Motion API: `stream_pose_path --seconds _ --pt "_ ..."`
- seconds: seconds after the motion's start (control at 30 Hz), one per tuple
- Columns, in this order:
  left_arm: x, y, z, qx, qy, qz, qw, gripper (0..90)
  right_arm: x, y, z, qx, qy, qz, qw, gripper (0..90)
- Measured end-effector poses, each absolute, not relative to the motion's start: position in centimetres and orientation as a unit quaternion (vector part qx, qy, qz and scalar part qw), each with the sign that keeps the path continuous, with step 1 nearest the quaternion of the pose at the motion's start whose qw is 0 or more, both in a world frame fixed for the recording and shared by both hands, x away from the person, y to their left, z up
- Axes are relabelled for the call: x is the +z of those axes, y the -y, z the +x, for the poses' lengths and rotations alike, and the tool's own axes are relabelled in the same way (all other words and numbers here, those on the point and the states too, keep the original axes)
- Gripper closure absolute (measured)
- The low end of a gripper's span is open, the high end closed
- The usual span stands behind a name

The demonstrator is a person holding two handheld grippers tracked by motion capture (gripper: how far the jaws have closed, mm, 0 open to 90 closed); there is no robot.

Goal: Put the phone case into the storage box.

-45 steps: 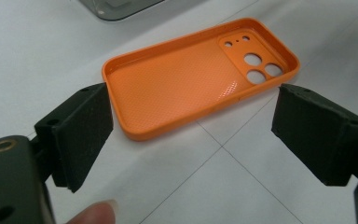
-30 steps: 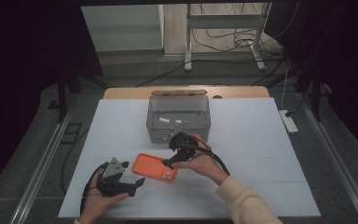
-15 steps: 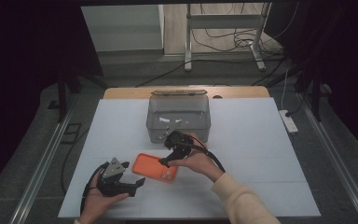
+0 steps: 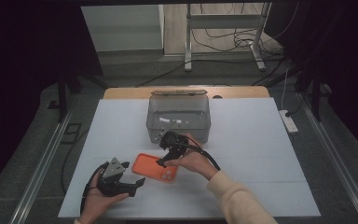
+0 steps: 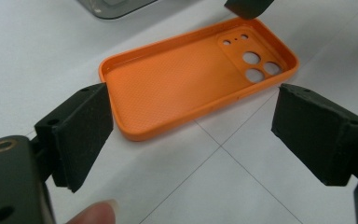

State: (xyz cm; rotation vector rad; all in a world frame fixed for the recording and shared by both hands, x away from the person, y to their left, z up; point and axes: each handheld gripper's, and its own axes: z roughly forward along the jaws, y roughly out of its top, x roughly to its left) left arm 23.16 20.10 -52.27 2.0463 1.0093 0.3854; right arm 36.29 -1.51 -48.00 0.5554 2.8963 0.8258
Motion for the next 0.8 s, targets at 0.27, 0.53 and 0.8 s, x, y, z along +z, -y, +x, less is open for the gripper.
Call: stream_pose_path --seconds 0.27,0.53,0.8 --pt "-52.3 -20.1 23.2 0.152 -0.4 0.809 0.403 12.5 -48.5 1.0 36.6 0.26 -0.948 0.18 0.033 26.9" --pt "-52.2 -20.2 23.1 0.152 -0.4 0.809 0.404 12.5 -48.9 0.6 36.9 0.25 -0.95 0.183 0.032 29.0" --pt "-52.2 -20.2 23.2 0.15 -0.4 0.809 0.404 12.6 -49.5 0.4 37.1 0.235 -0.954 0.183 0.034 31.5"
